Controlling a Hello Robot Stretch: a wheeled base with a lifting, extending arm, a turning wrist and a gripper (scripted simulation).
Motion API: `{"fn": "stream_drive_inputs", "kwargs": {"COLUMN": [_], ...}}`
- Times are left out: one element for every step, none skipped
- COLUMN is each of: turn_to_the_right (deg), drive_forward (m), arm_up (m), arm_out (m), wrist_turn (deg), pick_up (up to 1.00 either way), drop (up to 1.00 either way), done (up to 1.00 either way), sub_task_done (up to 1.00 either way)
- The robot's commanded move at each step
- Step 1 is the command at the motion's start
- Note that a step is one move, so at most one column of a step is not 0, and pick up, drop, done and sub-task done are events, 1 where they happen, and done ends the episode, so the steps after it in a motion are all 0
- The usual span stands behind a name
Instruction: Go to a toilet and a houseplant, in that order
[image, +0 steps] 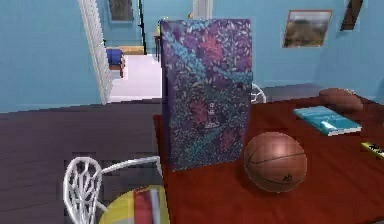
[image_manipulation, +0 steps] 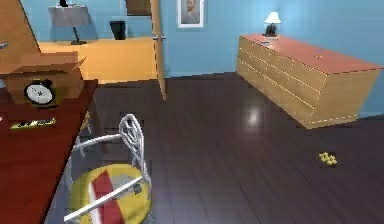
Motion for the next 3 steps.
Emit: {"fn": "stream_drive_inputs", "kwargs": {"turn_to_the_right": [-45.0, -36.0, 0.0], "drive_forward": [0.00, 0.00, 0.80], "arm_up": [0.00, 0.00, 0.00], "arm_out": [0.00, 0.00, 0.00], "wrist_turn": [0.0, 0.0, 0.0], "pick_up": [0.00, 0.00, 0.00], "drop": [0.00, 0.00, 0.00], "done": [0.00, 0.00, 0.00], "sub_task_done": [0.00, 0.00, 0.00]}}
